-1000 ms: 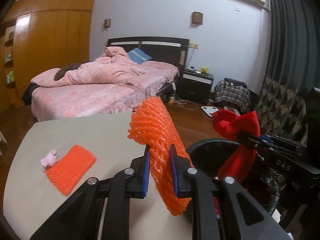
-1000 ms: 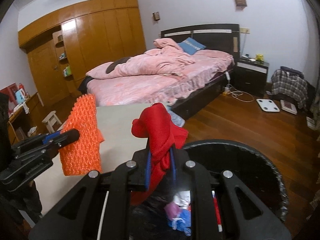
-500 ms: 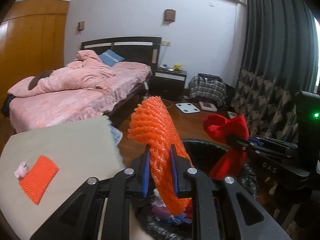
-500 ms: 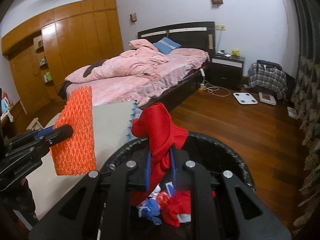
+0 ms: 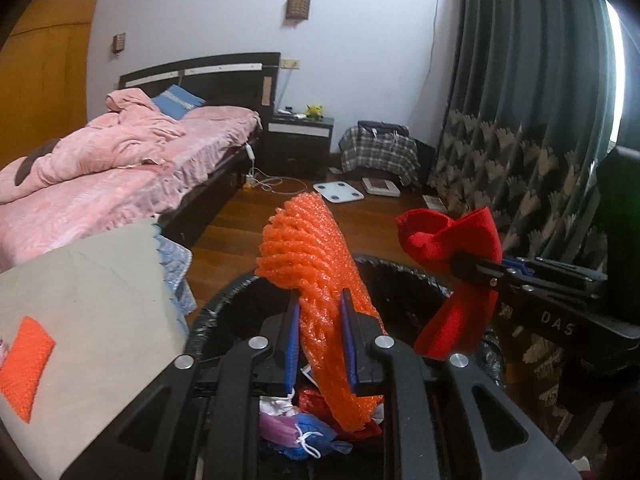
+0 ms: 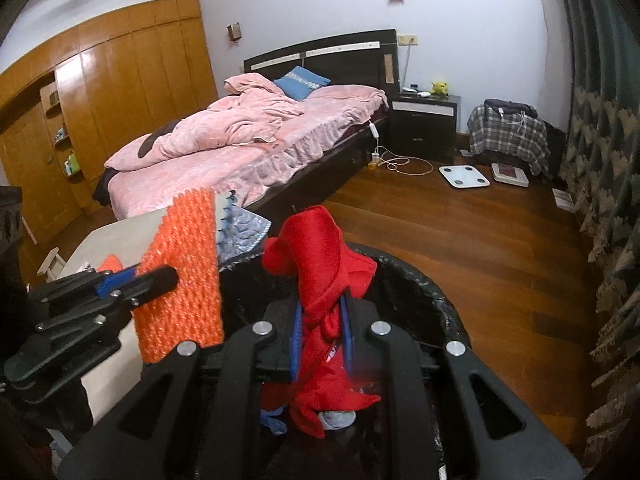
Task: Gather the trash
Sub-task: 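Carry the orange mesh pad and red glove over the bin, then open both tools to drop the orange mesh pad and red glove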
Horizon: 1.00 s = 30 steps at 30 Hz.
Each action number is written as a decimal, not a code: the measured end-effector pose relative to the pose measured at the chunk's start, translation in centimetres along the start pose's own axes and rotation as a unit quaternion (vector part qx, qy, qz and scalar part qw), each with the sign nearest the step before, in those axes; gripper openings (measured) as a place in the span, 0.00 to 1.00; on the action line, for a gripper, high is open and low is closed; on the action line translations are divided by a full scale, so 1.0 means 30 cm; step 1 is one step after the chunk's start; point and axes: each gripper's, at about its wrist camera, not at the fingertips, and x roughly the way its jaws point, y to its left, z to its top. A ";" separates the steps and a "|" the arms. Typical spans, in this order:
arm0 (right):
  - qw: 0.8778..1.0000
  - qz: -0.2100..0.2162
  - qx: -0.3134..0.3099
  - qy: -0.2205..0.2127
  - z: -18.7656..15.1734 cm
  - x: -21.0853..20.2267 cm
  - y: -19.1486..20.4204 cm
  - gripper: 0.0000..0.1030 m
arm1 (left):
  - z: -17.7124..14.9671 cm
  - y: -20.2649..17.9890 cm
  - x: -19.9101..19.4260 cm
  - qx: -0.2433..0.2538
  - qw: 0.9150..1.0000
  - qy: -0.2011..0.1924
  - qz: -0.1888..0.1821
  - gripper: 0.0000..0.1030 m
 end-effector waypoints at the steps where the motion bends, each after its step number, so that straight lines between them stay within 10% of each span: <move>1: 1.000 -0.001 0.001 0.001 -0.002 0.003 -0.009 0.14 | -0.002 -0.003 0.009 0.001 1.000 0.002 -0.001 0.18; 9: 1.000 -0.018 0.010 0.022 -0.040 0.052 -0.047 0.36 | -0.011 -0.020 0.072 0.003 1.000 0.022 -0.014 0.45; 15: 0.999 -0.048 0.012 0.014 -0.051 0.049 -0.059 0.87 | -0.023 0.036 0.043 -0.010 1.000 0.017 0.014 0.69; 30: 1.000 0.008 -0.018 -0.019 -0.013 0.045 0.123 0.95 | -0.072 0.344 -0.210 -0.076 0.986 -0.023 0.145 0.94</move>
